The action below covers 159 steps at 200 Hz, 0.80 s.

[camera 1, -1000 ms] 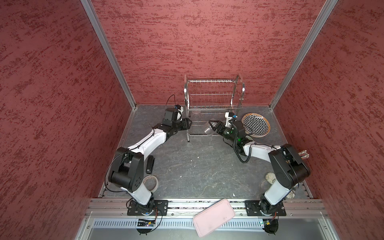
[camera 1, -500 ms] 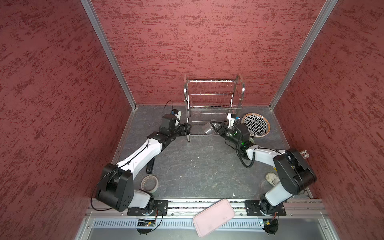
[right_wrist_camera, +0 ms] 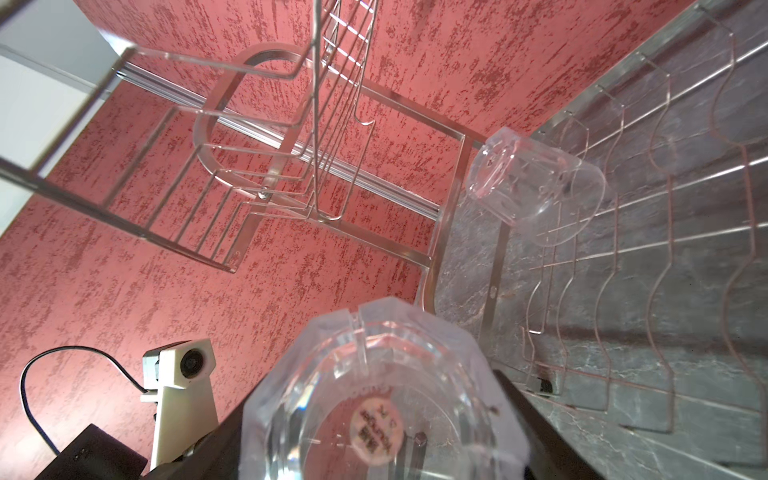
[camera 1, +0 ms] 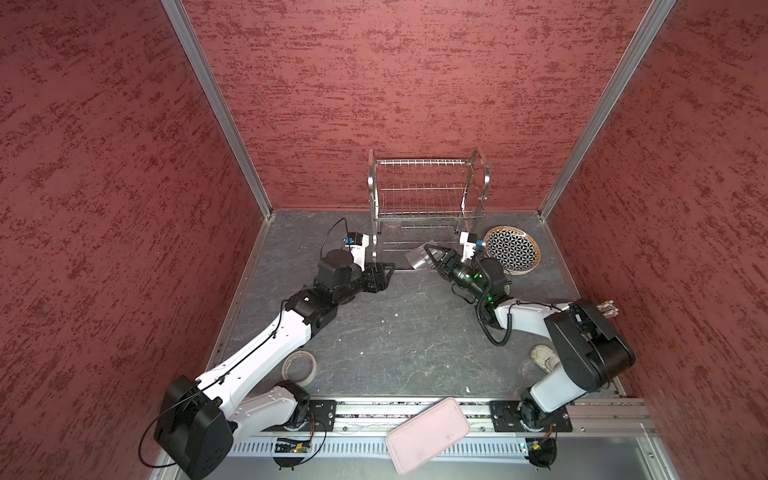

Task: Unload the mixed dishes from the dish rack
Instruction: 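Carry the clear cup toward the left gripper while the left arm reaches toward it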

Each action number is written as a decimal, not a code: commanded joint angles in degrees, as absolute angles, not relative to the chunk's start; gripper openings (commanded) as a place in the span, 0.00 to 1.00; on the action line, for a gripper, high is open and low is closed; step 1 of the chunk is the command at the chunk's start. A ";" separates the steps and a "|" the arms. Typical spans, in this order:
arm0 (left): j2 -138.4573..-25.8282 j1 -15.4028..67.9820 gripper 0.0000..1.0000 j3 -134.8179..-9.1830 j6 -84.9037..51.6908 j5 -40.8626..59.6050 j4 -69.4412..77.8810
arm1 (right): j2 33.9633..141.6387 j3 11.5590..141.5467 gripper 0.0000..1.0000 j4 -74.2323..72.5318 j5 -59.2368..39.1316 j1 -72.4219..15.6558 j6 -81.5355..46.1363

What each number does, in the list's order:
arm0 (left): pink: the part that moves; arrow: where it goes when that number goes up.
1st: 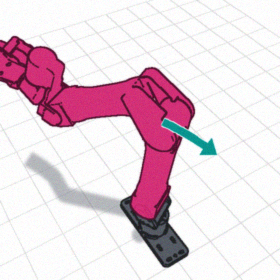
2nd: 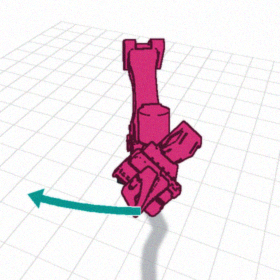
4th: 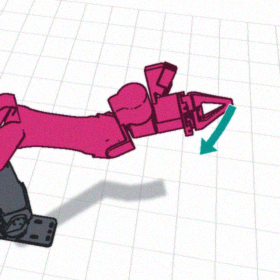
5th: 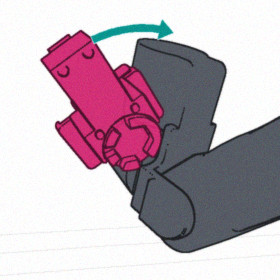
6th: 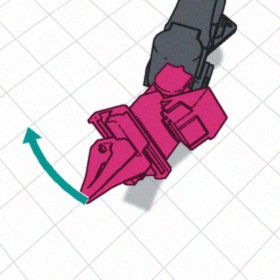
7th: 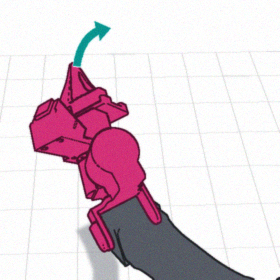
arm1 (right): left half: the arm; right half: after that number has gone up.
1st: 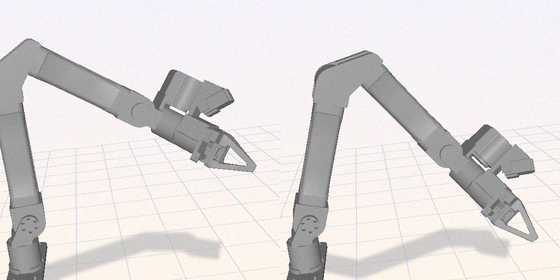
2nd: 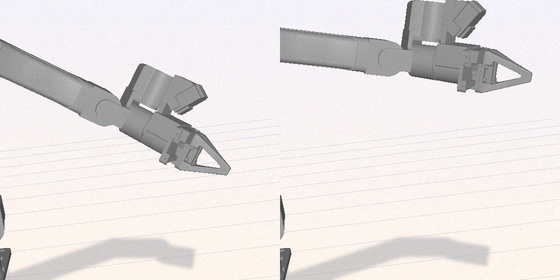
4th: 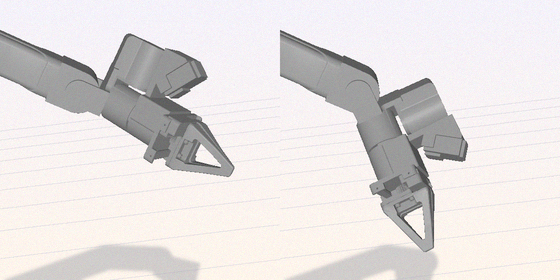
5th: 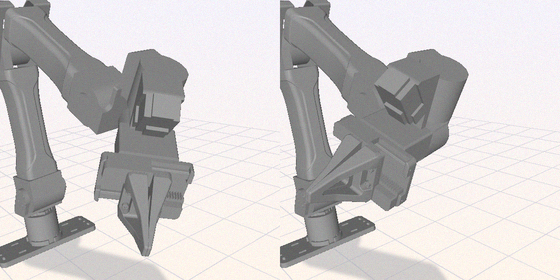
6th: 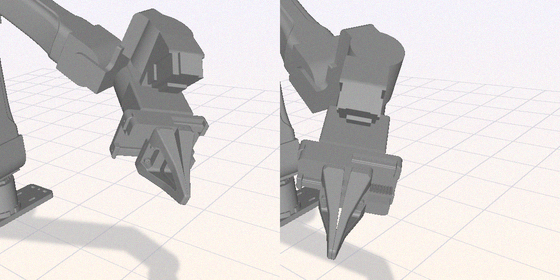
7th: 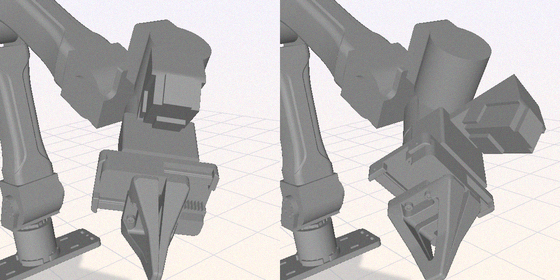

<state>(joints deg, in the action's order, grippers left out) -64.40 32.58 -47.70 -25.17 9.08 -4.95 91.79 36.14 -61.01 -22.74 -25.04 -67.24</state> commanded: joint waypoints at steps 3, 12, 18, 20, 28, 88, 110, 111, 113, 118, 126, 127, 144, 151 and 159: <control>-67.50 34.46 0.76 -47.43 -28.33 12.38 1.76 | 89.22 35.27 0.33 -66.84 -22.00 -25.48 -69.97; -69.14 35.20 0.77 -48.05 -28.70 13.05 3.21 | 88.51 34.94 0.33 -66.16 -21.67 -25.55 -69.50; -70.31 35.55 0.78 -48.56 -28.96 13.76 3.95 | 88.14 34.78 0.33 -65.66 -21.47 -25.55 -69.23; -70.73 35.65 0.78 -48.72 -29.06 13.96 4.13 | 88.02 34.76 0.33 -65.59 -21.41 -25.57 -69.18; -72.24 36.22 0.78 -49.57 -29.31 14.69 4.88 | 87.49 34.63 0.33 -65.13 -21.13 -25.57 -68.89; -79.05 37.76 0.65 -53.91 -31.21 19.00 10.18 | 85.78 34.80 0.32 -63.65 -20.85 -25.57 -68.47; -79.13 38.13 0.61 -54.36 -31.53 20.14 11.35 | 86.12 35.23 0.32 -64.00 -20.91 -25.50 -68.79; -79.07 38.18 0.61 -54.34 -31.54 20.18 11.52 | 86.12 35.24 0.32 -63.99 -20.92 -25.54 -68.81; -78.98 38.22 0.60 -54.34 -31.59 20.25 11.62 | 86.20 35.31 0.32 -63.99 -20.92 -25.54 -68.77; -78.86 38.36 0.58 -54.16 -31.75 20.30 11.89 | 86.30 35.30 0.32 -63.93 -20.85 -25.58 -68.82; -78.44 38.62 0.57 -53.97 -31.77 20.30 11.89 | 86.50 35.46 0.32 -64.04 -20.83 -25.50 -68.91; -78.37 38.65 0.57 -53.97 -31.71 20.30 11.83 | 86.49 35.44 0.32 -64.01 -20.83 -25.54 -68.86; -77.09 38.85 0.57 -53.42 -31.49 19.72 10.70 | 86.66 35.58 0.32 -64.27 -20.65 -25.57 -69.05; -76.31 38.85 0.57 -53.06 -31.38 19.32 10.32 | 86.75 35.67 0.31 -64.26 -20.61 -25.55 -69.03; -75.35 38.84 0.57 -52.46 -31.21 18.71 9.75 | 86.89 35.77 0.31 -64.25 -20.63 -25.57 -69.10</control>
<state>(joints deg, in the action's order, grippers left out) -79.09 38.46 -52.25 -31.29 18.59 7.11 86.89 34.46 -62.28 -20.97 -25.28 -68.60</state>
